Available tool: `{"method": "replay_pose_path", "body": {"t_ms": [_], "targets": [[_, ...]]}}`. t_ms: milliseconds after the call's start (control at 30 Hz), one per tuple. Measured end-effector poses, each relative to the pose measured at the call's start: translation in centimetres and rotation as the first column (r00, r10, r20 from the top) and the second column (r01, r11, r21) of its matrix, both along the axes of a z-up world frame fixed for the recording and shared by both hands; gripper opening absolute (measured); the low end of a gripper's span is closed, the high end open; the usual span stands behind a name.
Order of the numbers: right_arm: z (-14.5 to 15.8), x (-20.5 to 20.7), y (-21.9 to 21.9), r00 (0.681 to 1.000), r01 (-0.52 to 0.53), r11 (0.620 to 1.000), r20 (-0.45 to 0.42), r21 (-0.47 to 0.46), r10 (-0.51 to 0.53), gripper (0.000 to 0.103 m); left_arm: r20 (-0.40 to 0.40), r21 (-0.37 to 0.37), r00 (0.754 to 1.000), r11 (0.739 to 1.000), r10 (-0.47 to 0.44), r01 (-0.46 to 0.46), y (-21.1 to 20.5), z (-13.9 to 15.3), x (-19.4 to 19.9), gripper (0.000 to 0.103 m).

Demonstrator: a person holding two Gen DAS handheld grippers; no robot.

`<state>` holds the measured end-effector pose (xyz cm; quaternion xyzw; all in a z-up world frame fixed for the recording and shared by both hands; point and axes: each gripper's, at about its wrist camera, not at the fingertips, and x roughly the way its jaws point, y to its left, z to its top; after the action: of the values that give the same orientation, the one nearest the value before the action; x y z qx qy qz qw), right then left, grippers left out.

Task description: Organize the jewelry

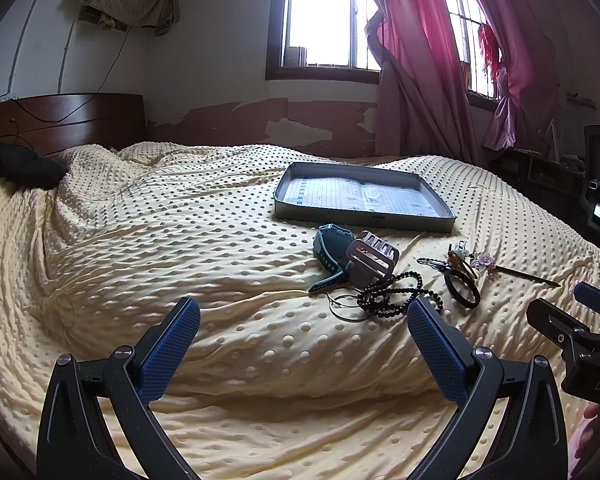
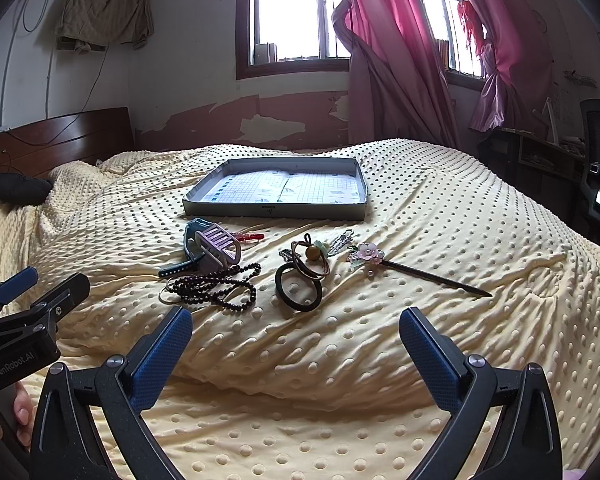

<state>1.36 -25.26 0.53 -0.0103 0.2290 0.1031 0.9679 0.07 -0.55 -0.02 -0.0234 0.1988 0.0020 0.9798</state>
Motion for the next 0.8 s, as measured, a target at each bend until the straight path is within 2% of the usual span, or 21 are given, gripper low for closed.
{"method": "replay_pose_path", "body": {"t_ms": [200, 333, 500, 667, 767, 800], "targets": [[0.1, -0.2, -0.2, 1.0, -0.003, 1.0, -0.002, 0.006, 0.003, 0.103, -0.001, -0.001, 1.0, 1.0, -0.002, 0.002, 0.0, 0.0, 0.0, 0.102], [0.4, -0.2, -0.9, 0.999, -0.02, 0.999, -0.033, 0.037, 0.021, 0.103, -0.014, -0.018, 0.999, 0.999, -0.045, 0.044, -0.1, -0.1, 0.2, 0.101], [2.1, 0.9, -2.6, 0.997, -0.037, 0.994, -0.067, 0.099, 0.044, 0.103, -0.048, -0.004, 0.996, 0.997, -0.079, 0.078, -0.2, -0.4, 0.8, 0.101], [3.4, 3.3, -3.4, 0.989, -0.076, 0.994, -0.119, 0.072, 0.085, 0.103, -0.094, -0.023, 0.987, 0.992, -0.129, 0.128, 0.2, -0.8, 2.4, 0.101], [4.0, 5.0, -3.0, 0.979, -0.141, 0.99, -0.144, 0.016, 0.142, 0.095, -0.104, -0.034, 0.981, 0.986, -0.166, 0.163, 0.3, -1.0, 3.5, 0.101], [4.1, 5.7, -2.8, 0.975, -0.166, 0.986, -0.152, -0.003, 0.164, 0.088, -0.109, -0.034, 0.977, 0.983, -0.182, 0.18, 0.2, -1.0, 3.9, 0.101]]}}
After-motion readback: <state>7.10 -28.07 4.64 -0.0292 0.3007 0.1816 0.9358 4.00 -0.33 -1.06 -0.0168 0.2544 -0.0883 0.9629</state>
